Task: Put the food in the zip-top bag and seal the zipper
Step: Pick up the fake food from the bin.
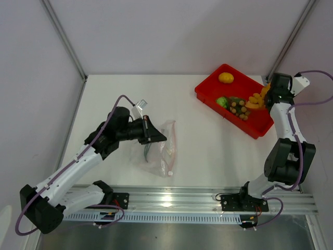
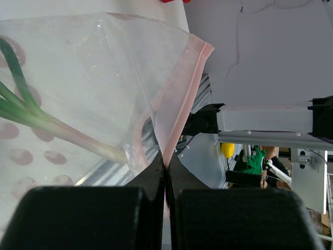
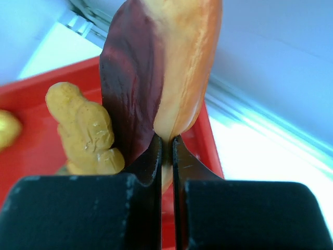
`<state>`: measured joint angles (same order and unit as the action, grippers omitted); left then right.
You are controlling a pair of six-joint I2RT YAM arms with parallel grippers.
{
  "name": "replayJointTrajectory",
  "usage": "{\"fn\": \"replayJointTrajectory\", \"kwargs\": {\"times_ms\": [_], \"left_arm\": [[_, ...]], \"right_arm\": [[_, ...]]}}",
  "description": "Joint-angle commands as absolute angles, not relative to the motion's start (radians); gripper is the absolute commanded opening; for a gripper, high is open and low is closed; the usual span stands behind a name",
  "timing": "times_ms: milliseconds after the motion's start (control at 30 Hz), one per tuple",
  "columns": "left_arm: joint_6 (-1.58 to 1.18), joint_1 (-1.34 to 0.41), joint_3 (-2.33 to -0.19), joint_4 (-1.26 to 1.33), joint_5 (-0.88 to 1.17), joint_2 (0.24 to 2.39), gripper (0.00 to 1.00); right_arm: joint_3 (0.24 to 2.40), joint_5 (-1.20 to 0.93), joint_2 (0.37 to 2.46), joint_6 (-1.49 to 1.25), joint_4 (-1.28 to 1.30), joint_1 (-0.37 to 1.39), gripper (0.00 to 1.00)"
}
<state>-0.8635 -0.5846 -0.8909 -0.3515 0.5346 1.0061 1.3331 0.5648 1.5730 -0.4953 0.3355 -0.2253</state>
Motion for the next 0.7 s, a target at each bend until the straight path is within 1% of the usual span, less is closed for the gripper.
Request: {"fn": "replayJointTrajectory", "kwargs": {"times_ms": [0, 100, 267, 367, 533, 667], "left_arm": [[-0.911, -0.578, -0.901, -0.305, 0.552, 0.945, 0.00], [-0.914, -0.578, -0.893, -0.318, 0.552, 0.939, 0.01], [-0.908, -0.578, -0.905, -0.319, 0.563, 0.965, 0.01], [-0.899, -0.577, -0.922, -0.321, 0.571, 0.986, 0.01], [-0.881, -0.577, -0.943, -0.327, 0.577, 1.017, 0.01], [-0.877, -0.578, -0.962, -0.330, 0.586, 1.040, 0.01]], "right_arm": [[1.333, 0.751, 1.592, -0.381, 0.293, -0.149, 0.00], [1.368, 0.819, 1.635, -0.345, 0.284, -0.129, 0.00], [1.538, 0.926, 1.779, -0.266, 0.320, -0.091, 0.00], [1.581, 0.976, 1.821, -0.244, 0.353, -0.074, 0.00], [1.549, 0.977, 1.783, -0.296, 0.400, -0.095, 0.00], [1.476, 0.992, 1.662, -0.299, 0.380, -0.107, 0.00]]}}
